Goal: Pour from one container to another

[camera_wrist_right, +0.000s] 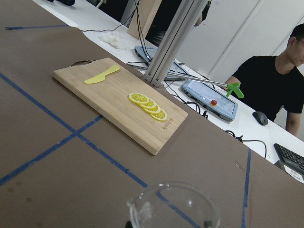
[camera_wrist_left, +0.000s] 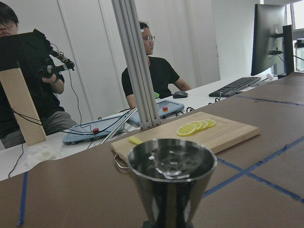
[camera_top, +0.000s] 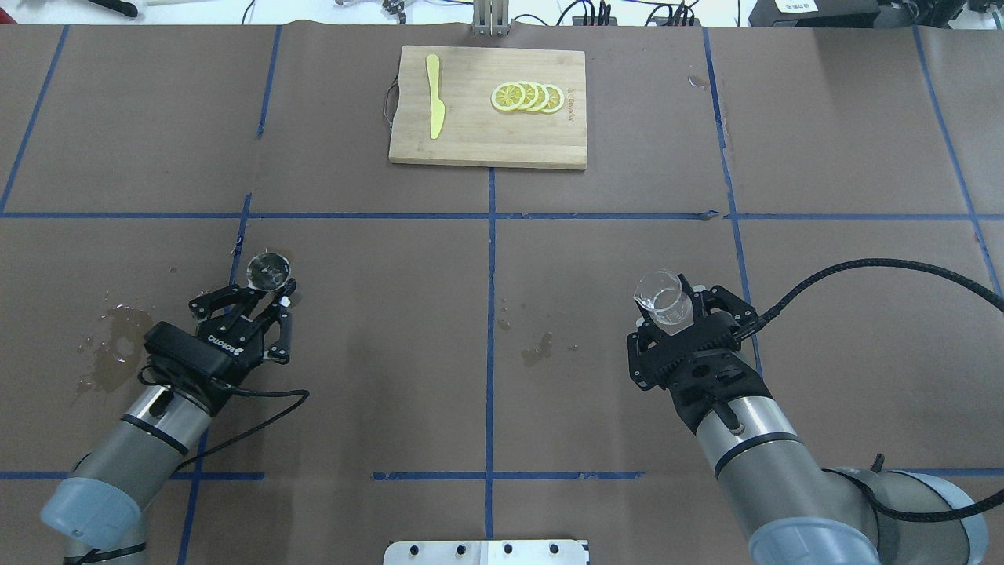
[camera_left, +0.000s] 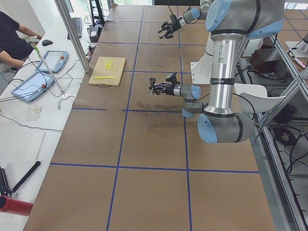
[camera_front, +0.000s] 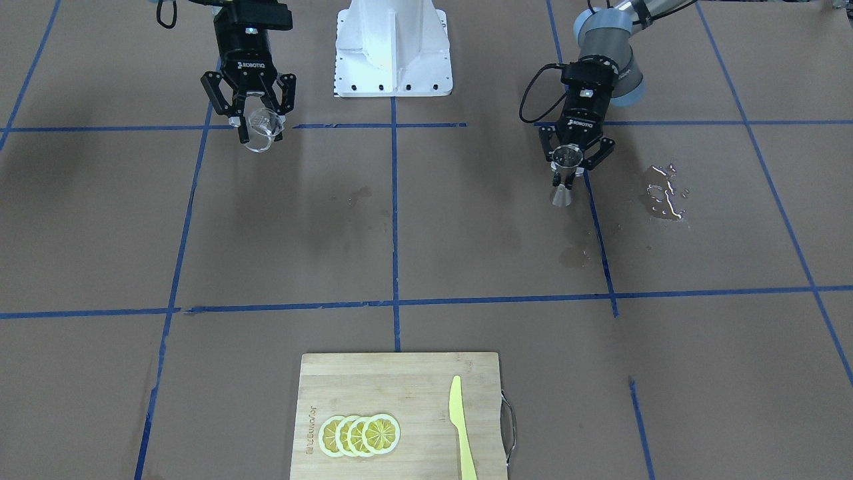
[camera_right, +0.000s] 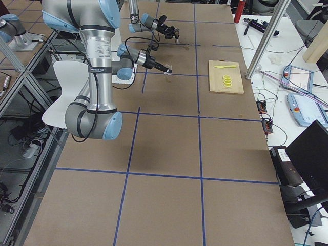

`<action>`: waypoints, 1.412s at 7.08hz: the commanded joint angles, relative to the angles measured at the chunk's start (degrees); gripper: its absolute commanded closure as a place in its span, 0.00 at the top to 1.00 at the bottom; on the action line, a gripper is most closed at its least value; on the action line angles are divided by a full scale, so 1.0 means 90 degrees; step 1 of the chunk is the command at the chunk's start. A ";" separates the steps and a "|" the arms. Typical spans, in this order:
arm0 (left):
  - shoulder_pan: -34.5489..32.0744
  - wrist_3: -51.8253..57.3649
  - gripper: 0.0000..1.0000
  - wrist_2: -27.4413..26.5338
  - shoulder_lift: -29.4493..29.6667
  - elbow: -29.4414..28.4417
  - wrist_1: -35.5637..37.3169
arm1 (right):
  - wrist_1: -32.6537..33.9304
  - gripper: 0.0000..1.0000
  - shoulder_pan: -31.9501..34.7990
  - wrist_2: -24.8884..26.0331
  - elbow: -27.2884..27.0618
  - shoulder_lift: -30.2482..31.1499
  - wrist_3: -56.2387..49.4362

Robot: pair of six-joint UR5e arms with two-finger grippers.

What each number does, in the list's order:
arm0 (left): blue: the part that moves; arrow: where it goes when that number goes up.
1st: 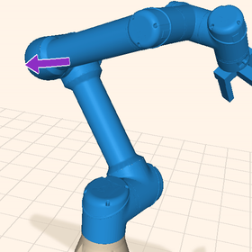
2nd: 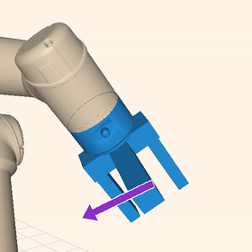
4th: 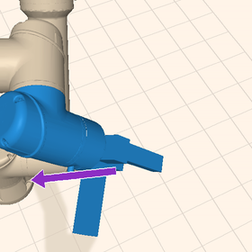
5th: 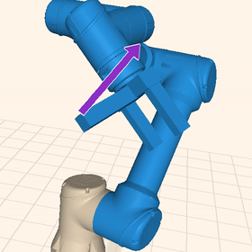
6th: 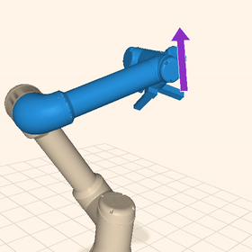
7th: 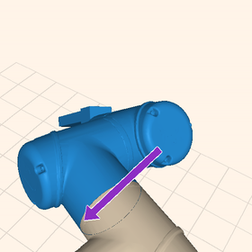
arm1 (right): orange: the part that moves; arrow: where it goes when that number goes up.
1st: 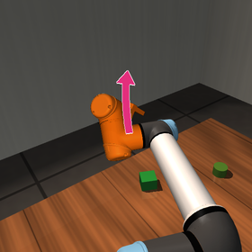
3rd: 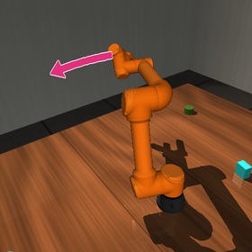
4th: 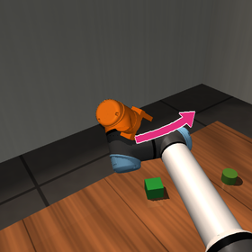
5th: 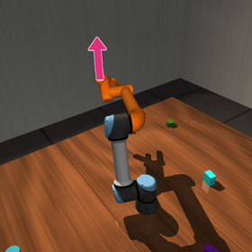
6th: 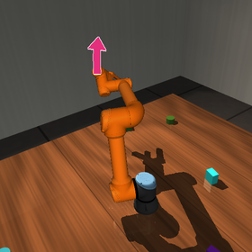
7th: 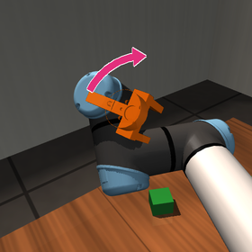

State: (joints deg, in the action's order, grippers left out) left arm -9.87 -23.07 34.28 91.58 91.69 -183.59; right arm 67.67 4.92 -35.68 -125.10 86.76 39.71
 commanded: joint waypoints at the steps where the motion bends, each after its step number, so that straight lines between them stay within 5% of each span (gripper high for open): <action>1: 0.0052 -0.0878 0.00 -0.0127 -0.0709 -0.0041 -0.0294 | -0.0088 0.00 0.0000 0.0000 -0.0007 0.0087 0.0001; 4: 0.0091 -0.2343 0.00 -0.0146 -0.1442 -0.0188 -0.0294 | -0.0117 0.00 0.0000 0.0010 -0.0036 0.0087 0.0001; 7: 0.0266 -0.3100 0.00 -0.1060 -0.1484 -0.0538 -0.0256 | -0.0127 0.00 0.0000 0.0010 -0.0065 0.0087 0.0011; 10: 0.0384 -0.3638 0.00 -0.1045 -0.1493 -0.0774 -0.0197 | -0.0127 0.00 -0.0010 0.0000 -0.0124 0.0087 0.0011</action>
State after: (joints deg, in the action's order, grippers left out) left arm -6.69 -55.20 24.77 78.21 85.03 -185.69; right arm 66.60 4.85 -35.67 -126.07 87.54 39.81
